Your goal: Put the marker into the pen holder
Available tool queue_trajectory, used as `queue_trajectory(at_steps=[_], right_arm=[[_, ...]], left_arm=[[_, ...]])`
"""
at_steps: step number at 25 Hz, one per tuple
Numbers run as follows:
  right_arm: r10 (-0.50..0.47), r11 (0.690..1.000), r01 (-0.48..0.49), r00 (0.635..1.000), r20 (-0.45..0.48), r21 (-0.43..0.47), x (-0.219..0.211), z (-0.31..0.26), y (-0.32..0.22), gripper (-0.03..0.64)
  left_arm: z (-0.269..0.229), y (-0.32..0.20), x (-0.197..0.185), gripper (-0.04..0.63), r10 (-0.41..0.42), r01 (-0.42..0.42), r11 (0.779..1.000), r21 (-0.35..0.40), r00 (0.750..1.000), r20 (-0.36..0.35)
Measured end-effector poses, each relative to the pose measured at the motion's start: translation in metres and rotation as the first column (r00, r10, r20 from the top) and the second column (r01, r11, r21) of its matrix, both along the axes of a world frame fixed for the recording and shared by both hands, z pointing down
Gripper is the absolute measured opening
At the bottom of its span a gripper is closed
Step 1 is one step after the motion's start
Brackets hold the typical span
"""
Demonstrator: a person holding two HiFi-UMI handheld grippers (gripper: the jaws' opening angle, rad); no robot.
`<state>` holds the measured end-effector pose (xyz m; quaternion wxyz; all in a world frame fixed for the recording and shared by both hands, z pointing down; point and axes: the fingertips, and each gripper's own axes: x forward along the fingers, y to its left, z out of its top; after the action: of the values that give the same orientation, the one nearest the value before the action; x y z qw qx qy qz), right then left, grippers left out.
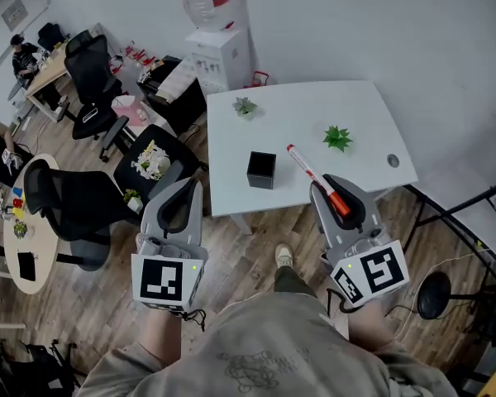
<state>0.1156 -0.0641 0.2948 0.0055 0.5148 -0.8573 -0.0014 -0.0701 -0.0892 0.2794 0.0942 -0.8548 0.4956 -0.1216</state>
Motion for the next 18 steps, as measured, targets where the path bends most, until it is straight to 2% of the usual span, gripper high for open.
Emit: queue_trajectory(at_steps=[8,11,18], right_arm=[[-0.067,0.998,0.067,0.998,0.002,-0.004,0.041,-0.001,-0.099,0.098],[-0.081,0.997,0.081,0.997,0.016,0.002,0.055,0.000,-0.129,0.098],[-0.152,0.988,0.152,0.988,0.007,-0.003,0.062,0.005,-0.179,0.098]], left_arm=[[0.010,-0.080,0.031,0.000,-0.093,0.094,0.995,-0.039,0.995,0.035],[0.012,-0.104,0.043,0.000,-0.109,0.110,0.994,-0.028,0.993,0.043],[0.015,-0.140,0.059,0.000,-0.156,0.157,0.987,-0.025,0.987,0.046]])
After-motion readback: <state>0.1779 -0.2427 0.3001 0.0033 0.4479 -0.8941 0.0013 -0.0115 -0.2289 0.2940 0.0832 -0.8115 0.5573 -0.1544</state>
